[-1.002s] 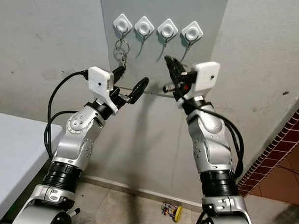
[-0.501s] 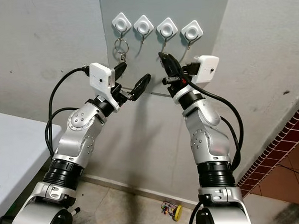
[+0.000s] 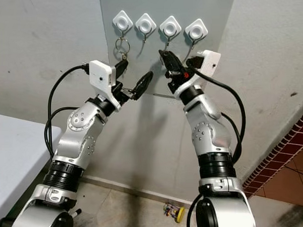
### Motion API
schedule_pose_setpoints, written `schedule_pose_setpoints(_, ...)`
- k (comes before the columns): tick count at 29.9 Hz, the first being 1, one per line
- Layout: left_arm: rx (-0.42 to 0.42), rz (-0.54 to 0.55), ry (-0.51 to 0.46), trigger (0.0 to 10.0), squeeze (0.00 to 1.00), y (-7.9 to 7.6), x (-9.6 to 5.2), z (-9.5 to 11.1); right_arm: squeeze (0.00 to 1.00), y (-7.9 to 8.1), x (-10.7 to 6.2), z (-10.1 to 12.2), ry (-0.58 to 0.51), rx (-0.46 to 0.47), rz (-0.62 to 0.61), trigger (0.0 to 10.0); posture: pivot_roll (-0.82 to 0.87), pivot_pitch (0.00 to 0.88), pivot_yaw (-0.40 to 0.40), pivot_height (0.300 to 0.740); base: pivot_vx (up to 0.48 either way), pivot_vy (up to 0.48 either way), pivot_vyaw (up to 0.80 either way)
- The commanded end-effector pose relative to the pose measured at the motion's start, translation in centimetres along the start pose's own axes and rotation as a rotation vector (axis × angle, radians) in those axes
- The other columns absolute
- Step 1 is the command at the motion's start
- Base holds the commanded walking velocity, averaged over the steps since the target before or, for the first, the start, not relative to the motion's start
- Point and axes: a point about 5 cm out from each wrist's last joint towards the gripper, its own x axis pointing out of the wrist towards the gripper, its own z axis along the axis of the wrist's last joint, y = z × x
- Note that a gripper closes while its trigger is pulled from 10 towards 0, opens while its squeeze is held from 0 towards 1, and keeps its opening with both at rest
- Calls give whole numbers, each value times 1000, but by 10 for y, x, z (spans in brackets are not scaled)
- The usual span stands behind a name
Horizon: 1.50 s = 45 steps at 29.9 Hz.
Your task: Hang keys on a hook
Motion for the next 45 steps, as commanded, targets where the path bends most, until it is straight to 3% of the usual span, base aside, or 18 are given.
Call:
schedule_pose_setpoints(1,14,-12,-5,10000,0,-2,1,4,0,0,5,9,-28,9,12,10000,-4,0,-33,732,0,0,0)
schedule_pose_setpoints(16,11,2,1,10000,0,-1,-1,4,0,-7,11,17,-61,28,2,10000,3,0,-39,732,0,0,0)
schedule_pose_setpoints(24,8,4,2,10000,0,-2,-1,4,0,-9,14,20,-87,140,-11,10000,3,0,-39,732,0,0,0)
schedule_pose_setpoints(27,8,9,3,10000,0,-1,-1,4,0,-10,15,21,-103,269,-25,10000,5,0,-39,732,0,0,0)
schedule_pose_setpoints(33,9,13,3,10000,0,0,-1,5,0,-12,13,17,-93,377,-24,10000,5,0,-38,732,0,0,0)
schedule_pose_setpoints(41,4,22,1,10000,0,1,0,6,0,-11,9,6,-31,360,-16,10000,5,0,-37,732,0,0,0)
schedule_pose_setpoints(45,2,24,2,10000,0,1,0,6,0,-10,9,3,-9,406,-19,10000,5,0,-37,732,0,0,0)
